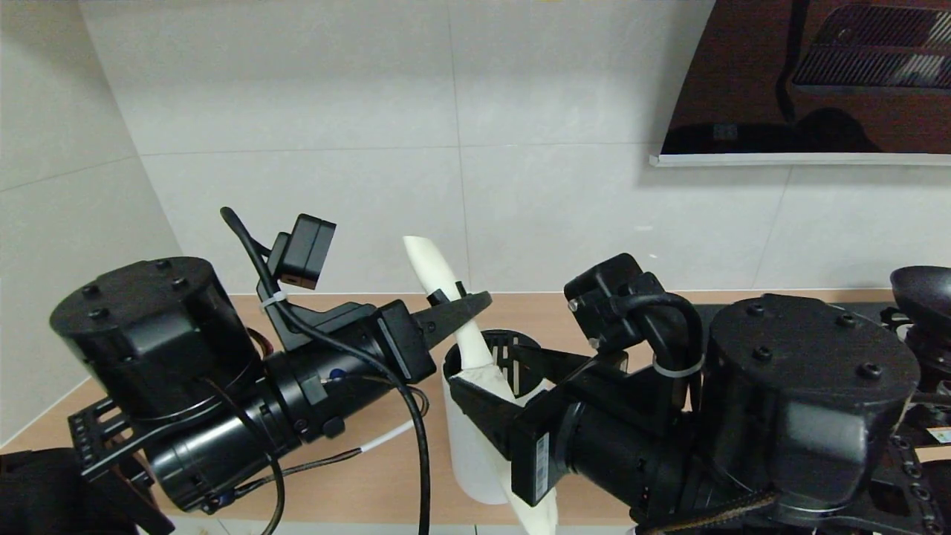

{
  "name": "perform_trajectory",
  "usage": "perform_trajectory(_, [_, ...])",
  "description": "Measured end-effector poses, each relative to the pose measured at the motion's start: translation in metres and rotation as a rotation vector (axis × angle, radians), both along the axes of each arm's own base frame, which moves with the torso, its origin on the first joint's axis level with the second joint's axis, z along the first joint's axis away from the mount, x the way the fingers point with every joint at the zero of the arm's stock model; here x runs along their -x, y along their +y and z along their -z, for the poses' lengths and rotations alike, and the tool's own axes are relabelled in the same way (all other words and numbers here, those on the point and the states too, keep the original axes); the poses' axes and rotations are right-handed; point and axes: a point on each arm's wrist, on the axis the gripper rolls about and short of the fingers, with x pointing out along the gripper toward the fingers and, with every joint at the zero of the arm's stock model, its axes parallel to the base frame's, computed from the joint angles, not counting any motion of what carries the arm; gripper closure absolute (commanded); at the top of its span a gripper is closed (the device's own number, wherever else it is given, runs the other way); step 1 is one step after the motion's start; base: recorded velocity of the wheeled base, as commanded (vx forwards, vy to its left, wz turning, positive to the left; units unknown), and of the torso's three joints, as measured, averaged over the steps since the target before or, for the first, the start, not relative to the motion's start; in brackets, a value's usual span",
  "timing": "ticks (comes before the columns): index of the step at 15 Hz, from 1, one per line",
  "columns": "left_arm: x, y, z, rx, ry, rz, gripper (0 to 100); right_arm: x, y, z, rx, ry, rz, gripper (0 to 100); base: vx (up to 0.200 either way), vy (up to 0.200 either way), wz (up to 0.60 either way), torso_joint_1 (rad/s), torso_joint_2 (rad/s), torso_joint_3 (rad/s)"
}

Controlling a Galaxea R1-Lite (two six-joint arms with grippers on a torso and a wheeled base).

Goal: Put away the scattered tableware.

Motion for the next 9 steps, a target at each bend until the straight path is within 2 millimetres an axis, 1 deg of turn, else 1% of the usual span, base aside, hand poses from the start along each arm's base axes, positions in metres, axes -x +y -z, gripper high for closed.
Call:
perform_trajectory(4, [0.003, 0.001, -0.004, 0.011, -0.013, 0.002, 100, 0.001, -0.002, -0.001, -0.002, -0.001, -0.002, 0, 0.000, 0.000, 0.00, 0.000, 0.00, 0.000])
perform_trajectory(6, [0.003, 0.002, -0.008, 0.016, -0.027, -0.024, 100, 0.000, -0.004, -0.002, -0.002, -0.003, 0.006, 0, 0.000, 0.000, 0.00, 0.000, 0.00, 0.000])
perform_trajectory(8, [0.002, 0.003, -0.013, -0.008, -0.068, -0.063, 100, -0.010, -0.016, -0.006, -0.001, -0.012, 0.048, 0, 0.000, 0.000, 0.00, 0.000, 0.00, 0.000])
perform_trajectory(9, [0.002, 0.004, -0.014, -0.059, -0.103, -0.102, 100, -0.016, -0.026, -0.011, -0.007, -0.021, 0.076, 0, 0.000, 0.000, 0.00, 0.000, 0.00, 0.000])
